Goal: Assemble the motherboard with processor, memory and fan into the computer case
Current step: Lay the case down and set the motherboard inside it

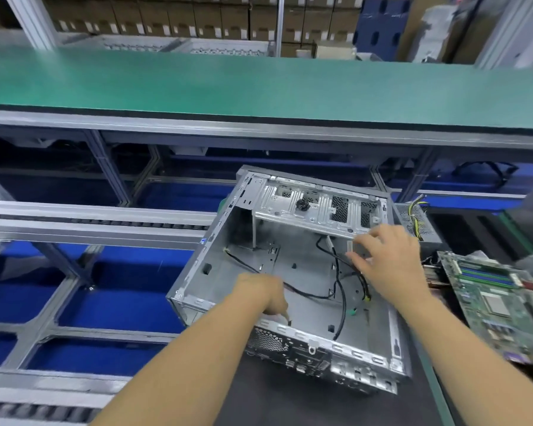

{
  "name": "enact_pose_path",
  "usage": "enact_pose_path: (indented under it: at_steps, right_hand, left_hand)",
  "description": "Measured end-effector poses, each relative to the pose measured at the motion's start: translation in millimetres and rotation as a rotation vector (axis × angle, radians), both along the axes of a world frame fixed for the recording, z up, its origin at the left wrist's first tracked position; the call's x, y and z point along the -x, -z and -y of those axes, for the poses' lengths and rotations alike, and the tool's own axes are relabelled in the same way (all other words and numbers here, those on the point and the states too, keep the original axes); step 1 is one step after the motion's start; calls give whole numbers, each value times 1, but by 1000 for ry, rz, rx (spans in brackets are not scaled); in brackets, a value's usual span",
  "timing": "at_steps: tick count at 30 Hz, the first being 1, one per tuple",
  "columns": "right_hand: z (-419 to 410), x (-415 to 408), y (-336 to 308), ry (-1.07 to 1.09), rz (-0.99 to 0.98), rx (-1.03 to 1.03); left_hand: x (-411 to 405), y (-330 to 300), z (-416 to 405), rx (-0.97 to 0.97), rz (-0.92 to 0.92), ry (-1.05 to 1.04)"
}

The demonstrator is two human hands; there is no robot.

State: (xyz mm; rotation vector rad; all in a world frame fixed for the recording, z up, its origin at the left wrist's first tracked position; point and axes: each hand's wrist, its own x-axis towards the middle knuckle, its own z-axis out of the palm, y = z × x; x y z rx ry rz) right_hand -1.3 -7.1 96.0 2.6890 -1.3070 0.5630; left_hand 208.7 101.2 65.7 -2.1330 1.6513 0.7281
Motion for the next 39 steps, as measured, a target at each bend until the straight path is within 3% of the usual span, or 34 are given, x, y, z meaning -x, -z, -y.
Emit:
enact_pose_path:
  at_steps: [3, 5, 10, 18, 22, 24, 27, 28, 30, 31, 33, 35, 37, 39]
  right_hand:
    - [-17, 5, 15, 407, -20, -375]
    - [-21, 7, 20, 503, -32, -571]
    - [-13, 4, 21, 481, -70, -470]
    - [21, 7, 10, 372, -5, -497]
    - [-4, 7, 7, 326, -167, 33]
    - [-21, -2, 2, 212, -44, 172]
    - [-41, -40, -11, -190, 264, 31]
    - [-42, -56, -18, -299, 393, -96]
    - [-32, -76, -25, -326, 589, -392]
    - [-22, -80, -21, -287, 584, -535]
    - [-6, -75, -2, -175, 311, -682]
    - [-2, -61, 23, -64, 64, -714]
    - [-1, -53, 36, 4, 36, -761]
    - [0, -50, 37, 45, 15, -714]
  left_hand:
    - [-10, 2, 11, 246, -49, 24]
    - [-13, 7, 14, 316, -94, 16]
    - [-11, 22, 16, 375, -216, -101]
    - [25, 31, 8, 265, -394, -232]
    - [21, 31, 10, 314, -344, -208]
    - [19, 28, 11, 376, -327, -138]
    - [27, 13, 19, 468, -558, -15]
    - [29, 10, 22, 498, -711, -56]
    - [22, 1, 24, 527, -1004, -396]
    - [9, 1, 23, 553, -1013, -550]
    - [-26, 8, 18, 571, -765, -732]
    - [-54, 19, 5, 431, -429, -854]
    - [-57, 22, -4, 268, -350, -962]
    - [-52, 28, -1, 316, -339, -967]
